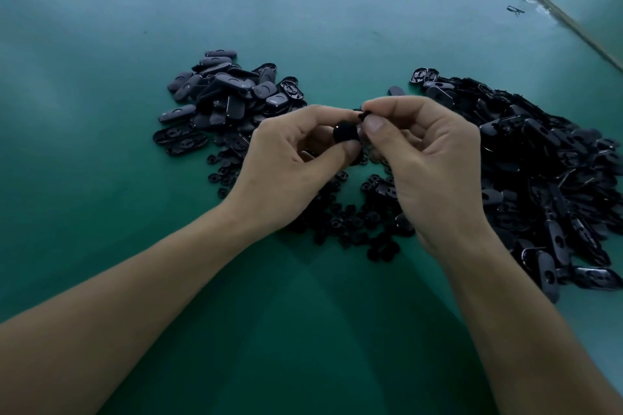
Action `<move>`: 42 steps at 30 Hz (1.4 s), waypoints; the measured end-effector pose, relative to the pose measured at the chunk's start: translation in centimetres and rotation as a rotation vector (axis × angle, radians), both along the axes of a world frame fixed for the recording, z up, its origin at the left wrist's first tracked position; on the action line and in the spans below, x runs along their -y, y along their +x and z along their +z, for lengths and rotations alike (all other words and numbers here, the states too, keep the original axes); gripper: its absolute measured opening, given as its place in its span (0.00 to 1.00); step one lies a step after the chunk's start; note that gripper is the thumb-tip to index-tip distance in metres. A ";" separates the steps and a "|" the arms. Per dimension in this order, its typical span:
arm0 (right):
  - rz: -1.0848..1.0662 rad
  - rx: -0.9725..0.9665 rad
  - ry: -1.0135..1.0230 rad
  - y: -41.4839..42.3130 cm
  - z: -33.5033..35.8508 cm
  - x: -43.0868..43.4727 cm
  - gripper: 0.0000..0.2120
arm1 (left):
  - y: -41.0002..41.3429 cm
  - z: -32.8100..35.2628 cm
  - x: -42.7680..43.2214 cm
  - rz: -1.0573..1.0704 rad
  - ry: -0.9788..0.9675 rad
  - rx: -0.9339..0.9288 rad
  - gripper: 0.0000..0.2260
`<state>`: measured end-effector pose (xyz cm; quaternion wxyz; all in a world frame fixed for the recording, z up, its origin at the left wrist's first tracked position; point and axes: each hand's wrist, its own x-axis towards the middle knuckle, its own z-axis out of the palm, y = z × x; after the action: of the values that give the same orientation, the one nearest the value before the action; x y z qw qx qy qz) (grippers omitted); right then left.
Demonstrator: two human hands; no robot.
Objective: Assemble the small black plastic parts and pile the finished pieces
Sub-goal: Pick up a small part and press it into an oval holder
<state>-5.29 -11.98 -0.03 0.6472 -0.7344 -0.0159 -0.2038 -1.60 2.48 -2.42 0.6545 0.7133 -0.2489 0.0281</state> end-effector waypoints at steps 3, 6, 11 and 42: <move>-0.030 -0.013 -0.033 0.0 0.1 0.0 0.10 | 0.4 -0.3 -0.1 0.062 -0.064 -0.033 0.06; -0.032 -0.031 -0.080 -0.1 0.1 0.0 0.09 | 0.6 -0.5 0.0 0.095 -0.172 -0.113 0.04; -0.031 -0.072 -0.127 -0.1 -0.2 -0.1 0.08 | 0.6 -0.3 0.0 0.114 -0.278 -0.207 0.04; -0.103 -0.037 -0.264 0.0 -0.9 -0.1 0.09 | 0.5 -0.5 -0.2 0.034 -0.144 -0.120 0.08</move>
<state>-5.31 -11.85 -0.96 0.5340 -0.8166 0.0071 -0.2192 -1.14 2.67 -2.93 0.7171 0.6691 -0.1943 0.0141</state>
